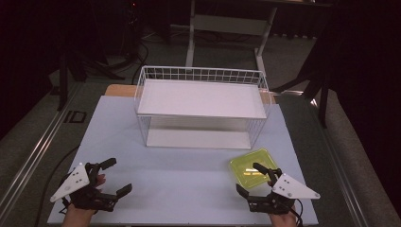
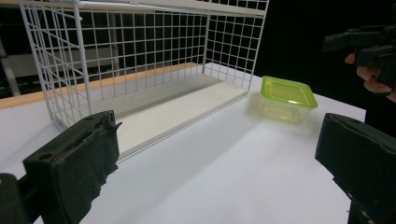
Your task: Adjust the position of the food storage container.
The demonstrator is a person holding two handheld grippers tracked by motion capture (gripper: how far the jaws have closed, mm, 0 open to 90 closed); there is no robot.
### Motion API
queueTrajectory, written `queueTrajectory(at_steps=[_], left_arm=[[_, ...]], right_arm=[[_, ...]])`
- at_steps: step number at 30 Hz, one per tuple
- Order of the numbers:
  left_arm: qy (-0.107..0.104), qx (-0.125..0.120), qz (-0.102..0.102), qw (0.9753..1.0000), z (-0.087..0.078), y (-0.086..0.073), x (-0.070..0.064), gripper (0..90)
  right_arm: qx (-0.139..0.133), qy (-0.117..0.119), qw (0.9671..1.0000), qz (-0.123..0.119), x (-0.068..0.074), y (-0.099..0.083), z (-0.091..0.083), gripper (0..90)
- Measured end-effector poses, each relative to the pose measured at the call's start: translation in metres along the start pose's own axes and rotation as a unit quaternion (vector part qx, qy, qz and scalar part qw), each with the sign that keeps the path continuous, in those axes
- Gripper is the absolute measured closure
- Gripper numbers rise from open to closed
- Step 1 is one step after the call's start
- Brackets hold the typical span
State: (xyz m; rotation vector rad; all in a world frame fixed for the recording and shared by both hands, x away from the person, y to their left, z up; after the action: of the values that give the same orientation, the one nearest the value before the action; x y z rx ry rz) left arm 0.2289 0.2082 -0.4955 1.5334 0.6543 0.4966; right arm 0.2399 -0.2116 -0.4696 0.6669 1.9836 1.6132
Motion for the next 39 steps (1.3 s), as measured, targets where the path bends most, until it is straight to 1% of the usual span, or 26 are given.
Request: queueTrajectory(at_steps=[2,4,6,7,8,11,13,15,16,17,18,19,21,22,23,24,25,26,27,29,30,32,33,35,36,39], left_arm=[[-0.001,-0.004,-0.001,1.0,0.0,0.001,-0.001,0.4],[-0.002,-0.006,0.001,1.0,0.0,0.002,-0.002,0.4],[0.0,-0.006,0.003,1.0,0.0,0.002,-0.002,0.4],[0.0,-0.007,0.005,1.0,0.0,0.002,-0.002,0.4],[-0.002,-0.009,0.006,0.9999,0.0,0.002,-0.002,0.4],[-0.001,-0.008,0.008,0.9999,0.0,0.002,-0.002,0.4],[0.001,-0.005,0.012,0.9999,0.0,0.002,-0.002,0.4],[0.0,-0.004,0.011,0.9999,0.001,0.001,-0.003,0.4],[0.002,-0.004,0.011,0.9999,0.001,0.001,-0.003,0.4],[0.001,-0.005,0.01,0.9999,0.001,0.001,-0.003,0.4],[0.001,-0.005,0.009,0.9999,0.001,0.001,-0.002,0.4],[0.001,-0.006,0.009,0.9999,0.002,0.001,-0.002,0.4],[-0.002,-0.006,0.008,0.9999,0.003,0.0,-0.003,0.4],[-0.002,-0.005,0.008,1.0,0.003,0.0,-0.003,0.4],[-0.002,-0.005,0.008,1.0,0.003,0.0,-0.003,0.4],[-0.004,-0.004,0.008,1.0,0.004,0.0,-0.004,0.4],[-0.004,-0.003,0.009,0.9999,0.004,0.0,-0.004,0.4],[-0.006,-0.004,0.008,0.9999,0.004,-0.001,-0.004,0.4],[-0.006,-0.004,0.006,1.0,0.004,-0.001,-0.004,0.4],[-0.005,-0.005,0.006,1.0,0.003,-0.001,-0.003,0.4],[-0.005,-0.005,0.005,1.0,0.003,-0.001,-0.003,0.4],[-0.005,-0.007,0.004,1.0,0.003,-0.001,-0.003,0.4],[-0.005,-0.007,0.003,1.0,0.003,-0.001,-0.003,0.4],[-0.004,-0.006,0.003,1.0,0.003,-0.001,-0.002,0.4],[-0.005,-0.005,0.003,1.0,0.003,-0.001,-0.002,0.4],[-0.006,-0.004,0.004,1.0,0.004,-0.002,-0.002,0.4]], right_arm=[[-0.005,0.0,0.9999,-0.013,0.002,0.007,-0.002,12.5],[-0.015,0.003,0.9997,-0.019,0.005,0.015,-0.005,12.5],[-0.02,0.0,0.9996,-0.022,0.005,0.019,-0.006,12.5],[-0.028,-0.001,0.9994,-0.022,0.005,0.024,-0.007,12.5],[-0.03,0.004,0.9993,-0.02,0.005,0.027,-0.008,12.5],[-0.034,0.005,0.9994,-0.008,0.001,0.036,-0.008,12.5],[-0.031,-0.008,0.9995,0.0,-0.003,0.04,-0.006,12.5],[-0.032,0.007,0.9995,0.003,-0.007,0.045,-0.006,13.4],[-0.029,-0.007,0.9995,-0.002,-0.011,0.047,-0.005,14.3],[-0.021,-0.012,0.9997,-0.008,-0.015,0.047,-0.004,15.5],[-0.014,-0.008,0.9998,-0.01,-0.019,0.048,-0.003,21.0],[-0.009,-0.005,0.9999,-0.008,-0.024,0.048,-0.003,24.7],[-0.003,-0.003,1.0,0.006,-0.035,0.047,-0.001,25.1],[0.0,-0.006,0.9999,0.011,-0.041,0.047,0.0,28.3],[0.0,-0.006,0.9999,0.011,-0.041,0.047,0.0,28.3],[0.002,-0.01,0.9999,0.013,-0.046,0.046,0.0,32.2],[0.009,-0.023,0.9996,0.012,-0.059,0.043,0.001,35.3],[0.013,-0.024,0.9996,0.012,-0.064,0.041,0.001,40.0],[0.017,-0.031,0.9993,0.012,-0.069,0.039,0.002,41.5],[0.026,-0.038,0.9988,0.015,-0.08,0.034,0.003,47.4],[0.03,-0.047,0.9984,0.013,-0.085,0.031,0.003,49.5],[0.038,-0.056,0.9976,0.019,-0.095,0.025,0.004,54.1],[0.042,-0.06,0.9971,0.02,-0.1,0.021,0.004,58.6],[0.051,-0.072,0.9959,0.023,-0.109,0.013,0.005,62.2],[0.057,-0.076,0.9951,0.026,-0.114,0.009,0.005,67.9],[0.073,-0.087,0.9929,0.035,-0.125,-0.007,0.005,75.7]])
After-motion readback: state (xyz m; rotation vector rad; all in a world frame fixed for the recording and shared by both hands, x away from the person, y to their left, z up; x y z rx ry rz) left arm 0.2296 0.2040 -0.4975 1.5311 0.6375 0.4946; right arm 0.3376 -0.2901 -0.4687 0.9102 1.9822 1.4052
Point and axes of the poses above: each handheld gripper's, and its own axes: z roughly forward along the jaws, y roughly out of its top, x roughly to its left, the point moved 6 cm from there along z, roughly forward along the jaws, and after that the axes turned 5 degrees about -x, right-handed, at the moved point
